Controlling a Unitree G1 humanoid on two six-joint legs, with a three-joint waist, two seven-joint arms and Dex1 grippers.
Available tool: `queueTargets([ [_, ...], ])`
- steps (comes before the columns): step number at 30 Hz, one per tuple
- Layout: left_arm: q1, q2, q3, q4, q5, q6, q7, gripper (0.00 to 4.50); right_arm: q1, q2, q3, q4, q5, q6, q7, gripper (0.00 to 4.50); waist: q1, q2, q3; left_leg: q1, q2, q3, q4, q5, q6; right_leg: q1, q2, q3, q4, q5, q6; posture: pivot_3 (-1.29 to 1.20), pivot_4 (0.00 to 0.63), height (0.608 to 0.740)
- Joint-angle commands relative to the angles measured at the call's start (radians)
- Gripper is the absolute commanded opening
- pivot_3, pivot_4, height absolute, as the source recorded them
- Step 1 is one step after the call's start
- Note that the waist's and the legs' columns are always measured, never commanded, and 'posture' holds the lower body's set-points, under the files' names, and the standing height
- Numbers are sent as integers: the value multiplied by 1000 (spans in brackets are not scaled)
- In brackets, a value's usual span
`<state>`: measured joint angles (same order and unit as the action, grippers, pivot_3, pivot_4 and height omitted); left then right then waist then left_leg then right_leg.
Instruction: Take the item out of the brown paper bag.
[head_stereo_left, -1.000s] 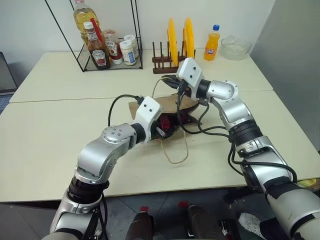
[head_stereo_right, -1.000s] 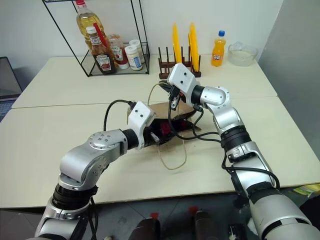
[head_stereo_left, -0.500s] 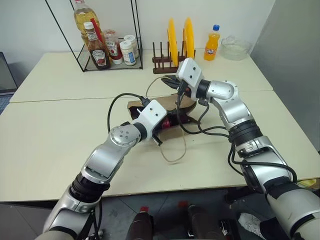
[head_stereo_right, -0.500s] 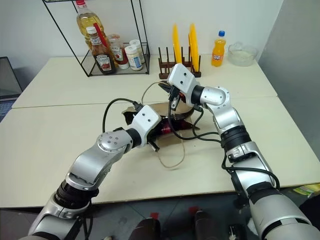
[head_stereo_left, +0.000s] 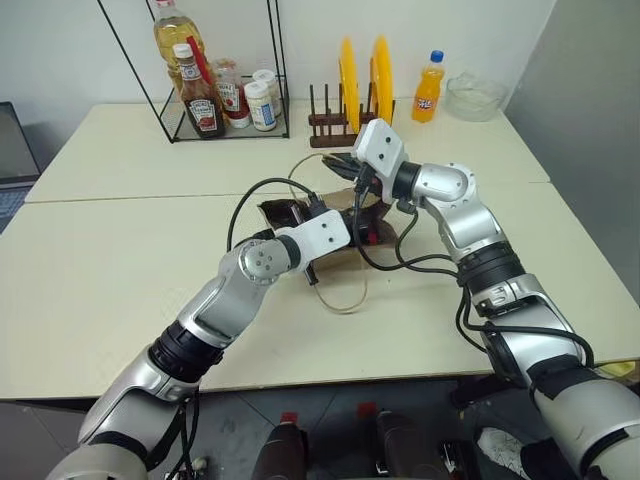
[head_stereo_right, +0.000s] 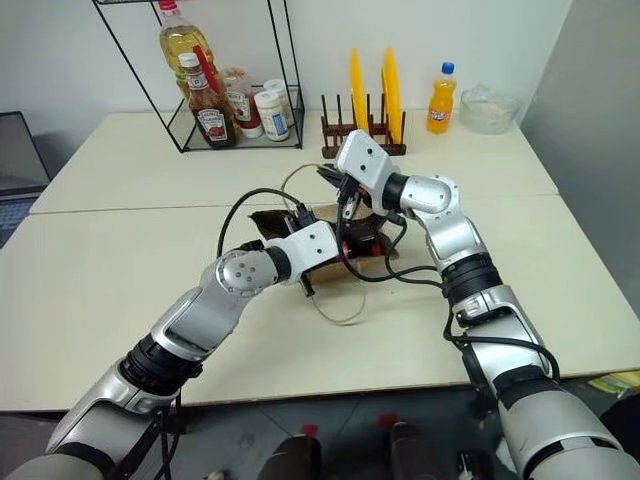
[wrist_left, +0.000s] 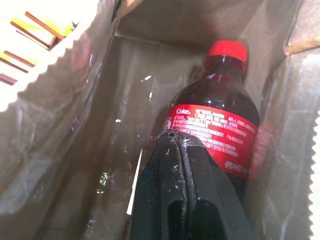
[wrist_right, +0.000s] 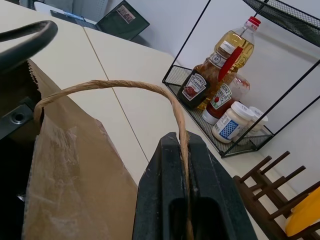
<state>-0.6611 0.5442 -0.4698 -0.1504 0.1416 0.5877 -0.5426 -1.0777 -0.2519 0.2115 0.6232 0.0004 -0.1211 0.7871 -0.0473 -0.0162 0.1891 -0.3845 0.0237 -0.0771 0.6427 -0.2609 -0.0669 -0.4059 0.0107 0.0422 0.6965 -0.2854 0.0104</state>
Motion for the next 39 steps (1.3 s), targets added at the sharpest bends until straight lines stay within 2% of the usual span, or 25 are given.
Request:
queueTargets([
  [1, -5, -46, 53, 0, -43, 72, -40, 877, -11, 1, -9, -45, -3, -5, 2, 0, 1, 0, 0, 0, 0, 0, 0, 0, 0, 0, 0, 0, 0, 0, 0, 0, 150, 740],
  [6, -24, -112, 174, -35, -162, 243, -93, 2463, -13, 3, -9, -43, -4, -6, 3, 0, 4, 0, 0, 0, 1, 0, 1, 0, 0, 0, 0, -1, 0, 0, 0, 0, 150, 740],
  [12, -18, -32, 131, -68, -182, 311, -178, 4313, -16, 11, -10, -34, -9, -10, 0, 0, 0, 0, 0, 0, 1, 0, 1, 0, 0, 0, 0, 0, 0, 0, 0, 0, 150, 740],
  [13, -20, -21, 120, -66, -173, 306, -181, 4466, -17, 12, -11, -33, -10, -11, 0, 0, -1, 0, 0, 0, 1, 0, 0, 0, 0, 0, 0, 0, 0, 0, 0, 0, 150, 740],
  [23, -54, 26, -12, 75, -2, 131, -148, 4466, -17, 19, -12, -31, -16, -9, -5, 0, -2, 0, 0, 0, 1, 0, 1, 0, 0, 0, 0, 0, 0, 0, 0, 0, 150, 740],
  [36, -145, -34, -75, 277, 79, 85, -224, 4466, -24, 23, -13, -24, -19, -16, -18, 0, -3, 0, 0, 1, 0, 0, 1, 0, 0, 0, 1, -1, 1, 0, 0, 0, 150, 740],
  [39, -144, -36, -70, 295, 90, 68, -240, 3857, -24, 20, -14, -26, -19, -15, -19, 0, -3, 0, 0, 1, 0, 0, 1, 0, 0, 0, 1, -1, 1, 0, 0, 0, 150, 740],
])
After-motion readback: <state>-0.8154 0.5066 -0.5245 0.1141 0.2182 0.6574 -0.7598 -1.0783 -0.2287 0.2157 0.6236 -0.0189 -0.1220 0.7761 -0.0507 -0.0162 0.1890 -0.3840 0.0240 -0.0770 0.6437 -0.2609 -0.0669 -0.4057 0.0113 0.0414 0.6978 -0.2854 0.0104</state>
